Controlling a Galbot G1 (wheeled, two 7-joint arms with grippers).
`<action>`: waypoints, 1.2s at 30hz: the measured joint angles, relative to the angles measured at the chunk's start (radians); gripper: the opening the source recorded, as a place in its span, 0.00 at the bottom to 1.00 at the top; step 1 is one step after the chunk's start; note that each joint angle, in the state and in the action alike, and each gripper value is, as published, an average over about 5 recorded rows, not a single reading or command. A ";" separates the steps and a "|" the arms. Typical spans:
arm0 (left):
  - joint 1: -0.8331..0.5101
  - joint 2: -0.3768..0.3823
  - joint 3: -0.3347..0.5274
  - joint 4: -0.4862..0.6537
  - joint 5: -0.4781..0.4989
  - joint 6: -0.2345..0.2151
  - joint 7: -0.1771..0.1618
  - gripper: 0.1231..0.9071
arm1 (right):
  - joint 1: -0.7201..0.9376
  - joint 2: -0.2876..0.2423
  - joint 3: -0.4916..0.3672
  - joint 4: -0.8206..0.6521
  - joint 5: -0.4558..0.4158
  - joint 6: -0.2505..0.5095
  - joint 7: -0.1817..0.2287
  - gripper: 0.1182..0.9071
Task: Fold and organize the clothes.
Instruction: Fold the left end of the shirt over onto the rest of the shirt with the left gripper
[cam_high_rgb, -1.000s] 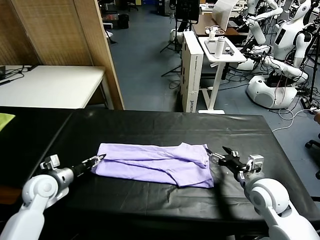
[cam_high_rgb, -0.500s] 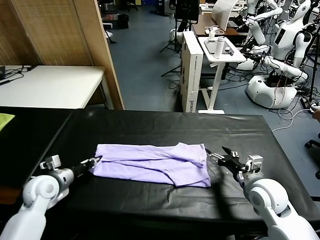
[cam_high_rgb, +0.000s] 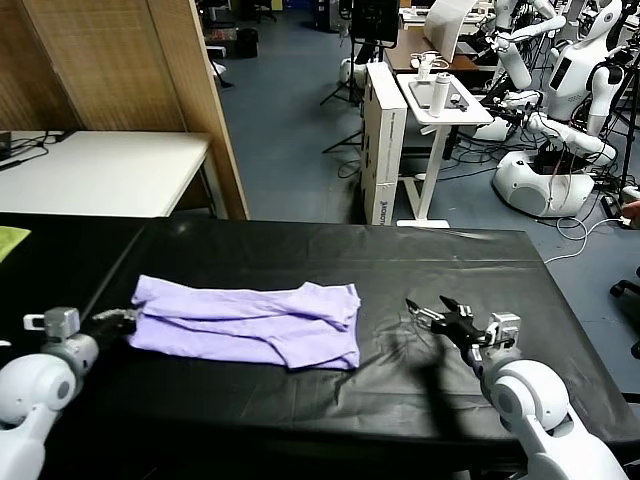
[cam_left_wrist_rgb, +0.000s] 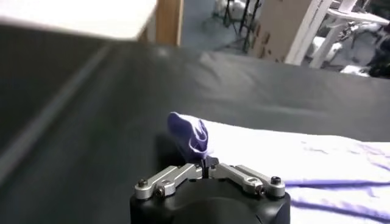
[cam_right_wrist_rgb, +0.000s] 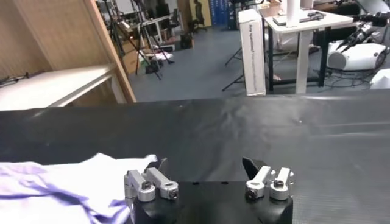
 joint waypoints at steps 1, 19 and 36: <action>0.008 0.000 -0.003 -0.010 0.007 -0.001 -0.002 0.04 | -0.003 0.001 0.001 0.002 -0.001 0.000 0.000 1.00; -0.034 -0.201 0.161 -0.199 -0.199 0.140 -0.138 0.04 | -0.086 0.028 0.078 0.048 -0.046 0.000 0.003 1.00; -0.141 -0.330 0.366 -0.208 -0.191 0.141 -0.174 0.04 | -0.116 0.050 0.109 0.049 -0.065 0.001 0.002 1.00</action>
